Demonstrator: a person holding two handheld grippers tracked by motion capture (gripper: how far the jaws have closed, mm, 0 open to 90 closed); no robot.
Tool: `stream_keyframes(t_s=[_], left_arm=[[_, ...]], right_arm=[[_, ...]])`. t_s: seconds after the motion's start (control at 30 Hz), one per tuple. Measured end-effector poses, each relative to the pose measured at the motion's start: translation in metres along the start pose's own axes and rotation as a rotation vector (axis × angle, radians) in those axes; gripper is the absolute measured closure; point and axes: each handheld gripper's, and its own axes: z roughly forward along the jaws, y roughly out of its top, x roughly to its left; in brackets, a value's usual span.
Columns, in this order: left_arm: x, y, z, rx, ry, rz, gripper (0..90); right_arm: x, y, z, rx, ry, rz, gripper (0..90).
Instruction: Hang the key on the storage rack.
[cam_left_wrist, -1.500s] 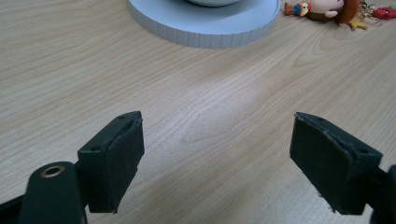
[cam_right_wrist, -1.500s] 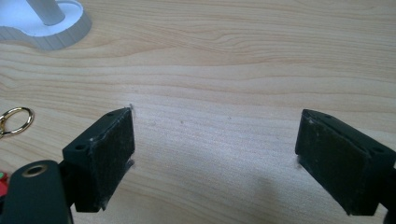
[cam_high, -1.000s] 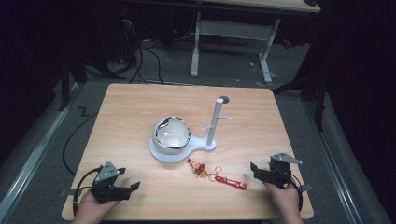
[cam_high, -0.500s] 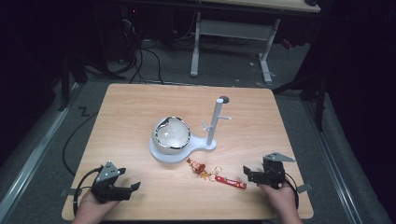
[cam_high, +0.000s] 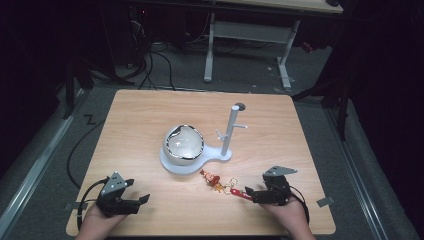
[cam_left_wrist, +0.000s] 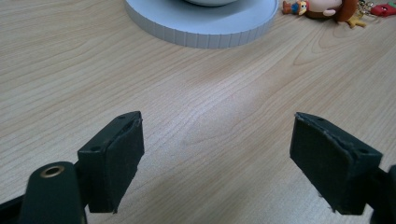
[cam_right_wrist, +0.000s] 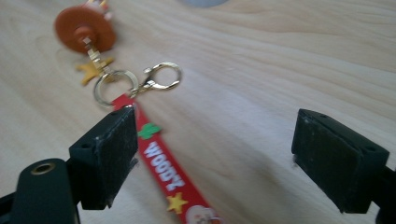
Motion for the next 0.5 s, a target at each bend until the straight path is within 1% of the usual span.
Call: stream_keyframes(t_s=[0.03, 0.07, 0.1, 0.17, 0.2, 0.23, 0.27, 0.3, 0.37, 0.4, 0.43, 0.47, 0.5], left_arm=[[0.0, 0.0, 0.0, 0.0, 0.0, 0.002, 18.4], [0.0, 0.0, 0.0, 0.0, 0.0, 0.002, 18.4], [-0.001, 0.0, -0.001, 0.0, -0.004, 0.005, 18.4], [-0.001, 0.0, -0.001, -0.001, -0.005, 0.006, 18.4], [-0.001, 0.0, -0.002, -0.005, -0.008, 0.005, 18.4], [-0.001, 0.0, -0.002, -0.005, -0.008, 0.005, 18.4], [-0.001, 0.0, -0.002, -0.007, -0.01, 0.003, 18.4], [-0.001, 0.0, -0.002, -0.008, -0.011, 0.001, 18.4], [-0.001, 0.0, -0.002, -0.007, -0.012, -0.002, 18.4], [-0.001, 0.0, -0.002, -0.007, -0.012, -0.002, 18.4], [-0.002, 0.0, -0.001, 0.0, -0.012, -0.002, 18.4], [-0.002, 0.0, -0.001, 0.0, -0.012, -0.002, 18.4], [-0.002, -0.001, -0.001, 0.005, -0.011, -0.003, 18.4]], right_arm=[[0.004, 0.002, 0.001, 0.018, 0.011, -0.02, 14.2], [0.004, 0.002, 0.001, 0.018, 0.011, -0.02, 14.2], [0.011, 0.007, 0.001, 0.055, 0.019, -0.052, 14.8], [0.013, 0.009, 0.001, 0.065, 0.026, -0.056, 15.0], [0.016, 0.013, 0.001, 0.081, 0.038, -0.079, 15.5], [0.016, 0.013, 0.001, 0.081, 0.038, -0.079, 15.5], [0.02, 0.018, 0.001, 0.112, 0.038, -0.102, 15.5], [0.022, 0.021, 0.001, 0.13, 0.036, -0.116, 15.4], [0.025, 0.026, 0.002, 0.162, 0.039, -0.148, 16.4], [0.025, 0.026, 0.002, 0.162, 0.039, -0.148, 16.4], [0.028, 0.03, 0.004, 0.206, 0.031, -0.18, 19.1], [0.028, 0.03, 0.004, 0.206, 0.031, -0.18, 19.1], [0.029, 0.035, 0.008, 0.26, 0.027, -0.201, 21.6]])
